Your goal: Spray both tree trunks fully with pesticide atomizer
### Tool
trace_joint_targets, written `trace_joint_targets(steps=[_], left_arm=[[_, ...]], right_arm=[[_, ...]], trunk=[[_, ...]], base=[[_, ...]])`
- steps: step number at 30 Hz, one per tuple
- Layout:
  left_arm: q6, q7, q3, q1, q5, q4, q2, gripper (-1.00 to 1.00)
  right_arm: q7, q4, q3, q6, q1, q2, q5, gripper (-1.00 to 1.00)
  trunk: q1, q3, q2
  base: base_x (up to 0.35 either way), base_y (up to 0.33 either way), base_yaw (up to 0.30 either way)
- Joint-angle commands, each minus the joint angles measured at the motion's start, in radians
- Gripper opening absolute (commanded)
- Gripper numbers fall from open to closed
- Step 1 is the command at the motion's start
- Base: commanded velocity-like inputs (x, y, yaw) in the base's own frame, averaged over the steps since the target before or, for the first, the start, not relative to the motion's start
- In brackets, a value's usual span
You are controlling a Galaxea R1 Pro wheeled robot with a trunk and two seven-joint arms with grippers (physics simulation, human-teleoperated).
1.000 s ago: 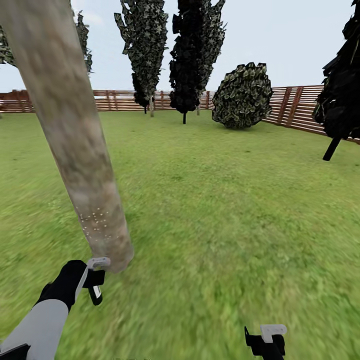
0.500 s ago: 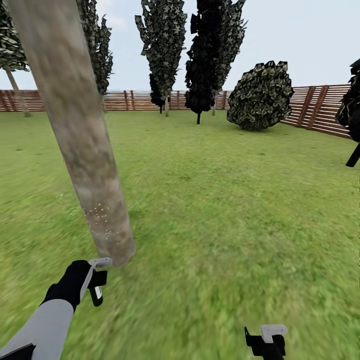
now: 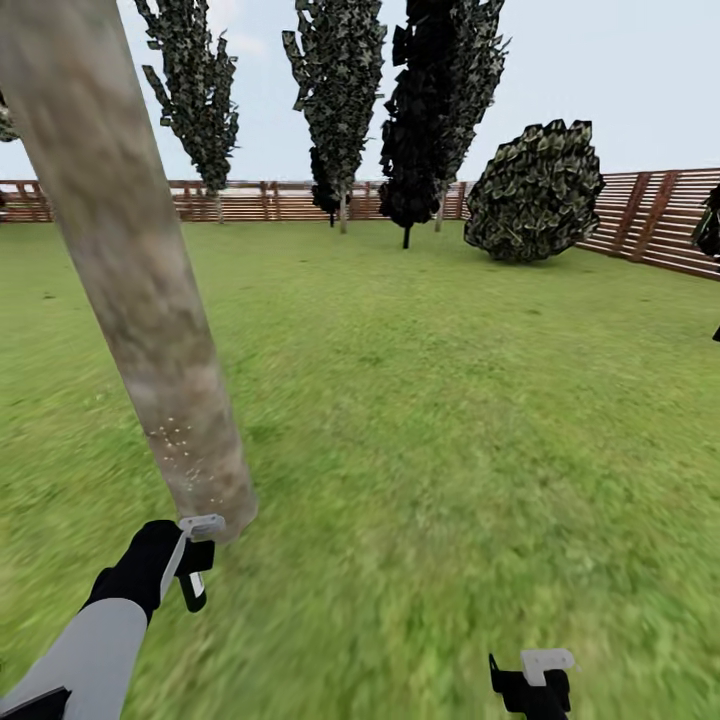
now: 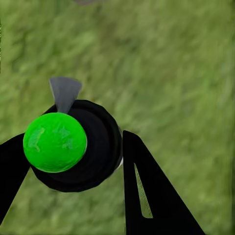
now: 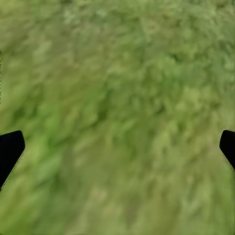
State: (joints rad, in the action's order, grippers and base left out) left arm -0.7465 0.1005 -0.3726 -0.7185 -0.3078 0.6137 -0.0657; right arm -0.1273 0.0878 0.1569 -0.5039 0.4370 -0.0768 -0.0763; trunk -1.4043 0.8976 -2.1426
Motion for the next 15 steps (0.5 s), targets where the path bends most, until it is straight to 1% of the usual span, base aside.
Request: trace_joint_targets(steps=[1, 8, 9, 15], left_arm=[[-0.004, 0.010, -0.005, -0.001, -0.011, 0.001, 0.001, -1.00], [-0.004, 0.010, -0.005, 0.000, -0.011, 0.001, 0.001, -1.00], [-0.004, 0.009, -0.005, -0.001, -0.011, 0.001, 0.001, -1.00], [-0.004, 0.008, -0.004, -0.001, -0.011, 0.001, 0.001, -1.00]], right_arm=[[-0.003, 0.000, 0.009, -0.002, 0.000, 0.000, -0.007, 1.00], [-0.003, 0.000, 0.009, -0.002, 0.000, 0.000, -0.007, 1.00], [-0.003, 0.000, 0.009, -0.002, 0.000, 0.000, -0.007, 1.00], [-0.003, 0.000, 0.009, -0.002, 0.000, 0.000, -0.007, 1.00]], trunk=[[0.000, 0.001, 0.000], [0.000, 0.001, 0.000], [0.000, 0.001, 0.000], [0.000, 0.001, 0.000]], base=[[0.215, -0.216, 0.272], [0.189, -0.226, 0.276], [0.175, -0.233, 0.120], [0.161, -0.240, 0.006]])
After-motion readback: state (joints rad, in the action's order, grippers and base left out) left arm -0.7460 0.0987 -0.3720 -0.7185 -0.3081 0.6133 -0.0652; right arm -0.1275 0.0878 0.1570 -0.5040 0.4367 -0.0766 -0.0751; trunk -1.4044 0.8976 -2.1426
